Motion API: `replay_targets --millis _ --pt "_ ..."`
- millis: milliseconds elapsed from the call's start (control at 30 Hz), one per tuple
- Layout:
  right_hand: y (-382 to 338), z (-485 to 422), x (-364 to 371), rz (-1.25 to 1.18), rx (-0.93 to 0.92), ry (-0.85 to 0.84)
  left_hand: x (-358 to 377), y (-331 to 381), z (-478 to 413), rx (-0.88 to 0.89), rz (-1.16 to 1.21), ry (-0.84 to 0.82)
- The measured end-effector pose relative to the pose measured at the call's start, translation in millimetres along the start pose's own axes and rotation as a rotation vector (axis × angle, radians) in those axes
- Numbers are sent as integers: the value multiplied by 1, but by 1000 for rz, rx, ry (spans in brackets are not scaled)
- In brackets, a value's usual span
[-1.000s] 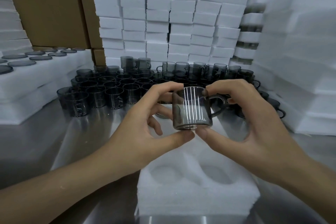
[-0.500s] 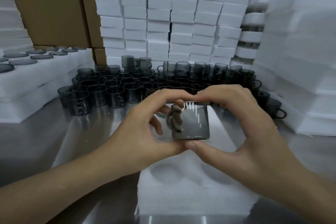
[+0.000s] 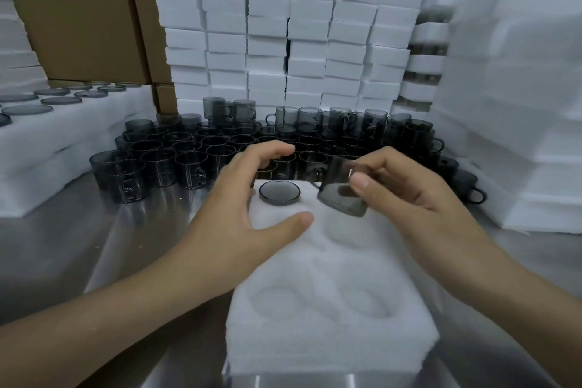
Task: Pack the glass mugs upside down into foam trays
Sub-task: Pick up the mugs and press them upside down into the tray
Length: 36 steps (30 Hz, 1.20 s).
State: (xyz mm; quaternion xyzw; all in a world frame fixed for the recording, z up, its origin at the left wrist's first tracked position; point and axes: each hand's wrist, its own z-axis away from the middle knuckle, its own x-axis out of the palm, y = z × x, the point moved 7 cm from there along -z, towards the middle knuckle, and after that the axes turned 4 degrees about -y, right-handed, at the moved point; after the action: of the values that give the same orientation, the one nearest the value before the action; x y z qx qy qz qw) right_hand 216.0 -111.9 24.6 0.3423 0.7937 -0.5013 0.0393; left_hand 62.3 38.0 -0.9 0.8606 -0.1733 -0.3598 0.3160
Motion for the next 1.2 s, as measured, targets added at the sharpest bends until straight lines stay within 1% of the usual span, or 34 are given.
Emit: replay_targets --millis 33,100,200,300,467,567,733,867,933,1100,1167,1200 --pt "5 -1 -5 63 -15 24 2 -6 0 -60 32 -31" --pt "17 -4 -15 130 11 66 8 -14 1 -151 97 -113" --pt "27 -5 -18 155 22 95 11 -9 1 -149 103 -178" --pt "31 -4 -13 233 -8 59 12 -4 2 -130 94 -211" --pt "28 -7 -10 385 -53 -2 13 0 4 -120 36 -204" --pt "29 -9 -9 429 -48 -44 13 -1 4 -134 42 -219" --pt "35 -9 -10 380 -23 -86 14 -1 3 -135 77 -224" --pt "36 -9 -9 463 -10 -85 14 -1 3 -133 93 -221" --pt "38 -10 -10 481 14 -72 14 -1 3 -130 90 -215" --pt "32 -5 -16 493 -11 10 15 -2 3 -133 95 -212" --pt "32 -4 -12 486 -13 -27 15 -2 3 -134 91 -213" --pt "34 -5 -8 485 3 -87 15 -2 4 -135 84 -211"
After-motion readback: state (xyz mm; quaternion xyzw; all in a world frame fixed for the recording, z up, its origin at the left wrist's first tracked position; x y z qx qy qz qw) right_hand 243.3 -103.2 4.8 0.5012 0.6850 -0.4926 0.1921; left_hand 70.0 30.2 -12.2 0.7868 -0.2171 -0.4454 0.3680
